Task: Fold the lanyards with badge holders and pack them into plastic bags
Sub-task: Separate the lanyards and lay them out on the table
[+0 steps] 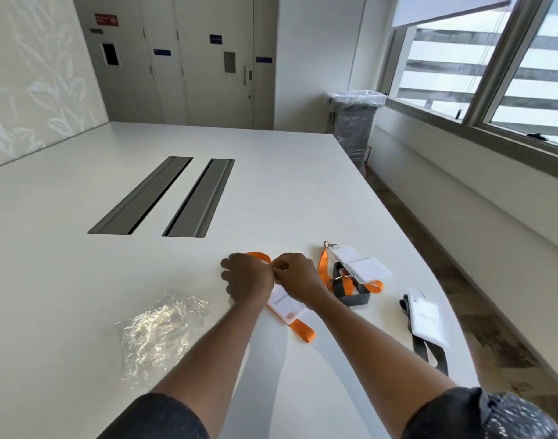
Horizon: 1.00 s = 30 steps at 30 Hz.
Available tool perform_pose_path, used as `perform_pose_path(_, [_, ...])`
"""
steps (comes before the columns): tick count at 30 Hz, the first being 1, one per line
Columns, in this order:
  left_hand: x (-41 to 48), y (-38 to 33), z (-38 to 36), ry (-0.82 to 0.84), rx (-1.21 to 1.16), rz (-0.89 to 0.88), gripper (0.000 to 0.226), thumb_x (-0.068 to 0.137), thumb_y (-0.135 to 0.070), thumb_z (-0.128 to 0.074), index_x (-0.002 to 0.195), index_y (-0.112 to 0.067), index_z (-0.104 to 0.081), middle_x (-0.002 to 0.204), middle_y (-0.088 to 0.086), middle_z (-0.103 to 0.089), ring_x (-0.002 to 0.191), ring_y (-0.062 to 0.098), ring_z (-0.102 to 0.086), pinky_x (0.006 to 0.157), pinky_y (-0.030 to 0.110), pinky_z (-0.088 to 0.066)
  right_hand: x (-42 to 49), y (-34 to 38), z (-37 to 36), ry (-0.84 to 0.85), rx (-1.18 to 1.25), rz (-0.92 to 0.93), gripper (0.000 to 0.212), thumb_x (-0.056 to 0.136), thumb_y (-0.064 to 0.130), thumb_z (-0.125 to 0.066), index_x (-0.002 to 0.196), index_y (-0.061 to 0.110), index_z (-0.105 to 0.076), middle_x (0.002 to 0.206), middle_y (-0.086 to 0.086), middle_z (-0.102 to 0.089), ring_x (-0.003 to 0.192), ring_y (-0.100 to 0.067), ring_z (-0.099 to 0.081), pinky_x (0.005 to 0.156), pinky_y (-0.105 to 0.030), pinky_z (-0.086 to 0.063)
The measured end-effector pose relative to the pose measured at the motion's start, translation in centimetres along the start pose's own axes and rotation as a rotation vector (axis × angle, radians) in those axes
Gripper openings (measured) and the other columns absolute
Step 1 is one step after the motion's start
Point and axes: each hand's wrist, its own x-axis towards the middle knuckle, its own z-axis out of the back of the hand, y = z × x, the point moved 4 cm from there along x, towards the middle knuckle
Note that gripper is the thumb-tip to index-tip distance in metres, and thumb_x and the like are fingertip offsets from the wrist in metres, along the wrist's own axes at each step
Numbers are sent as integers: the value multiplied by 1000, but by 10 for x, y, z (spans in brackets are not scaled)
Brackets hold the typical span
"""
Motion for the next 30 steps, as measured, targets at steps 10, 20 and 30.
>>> perform_pose_path(10, [-70,-74,-58,189,3,-459,26,85,-11,-51,109,-5,-58,114,16,-64,106,36,-61,73,34,-44,-11,-57,118,-274,-97,-128,24,78,2,-55,60,16,-63,65,1,-63,73,-24,-58,54,-15,-38])
perform_pose_path(20, [-72,-85,-118,226,278,-614,18,87,-11,-49,99,-7,-62,103,13,-65,97,33,-64,66,31,-43,16,-123,151,47,-405,-38,37,82,16,-73,118,17,-67,122,-2,-65,91,-15,-59,75,-21,-42])
perform_pose_path(30, [-52,-93,-133,170,374,-675,20,85,-12,-47,95,-10,-64,100,12,-66,93,33,-65,64,31,-40,42,-131,136,395,-757,139,59,79,29,-73,133,27,-51,133,3,-51,118,-18,-52,93,-34,-47])
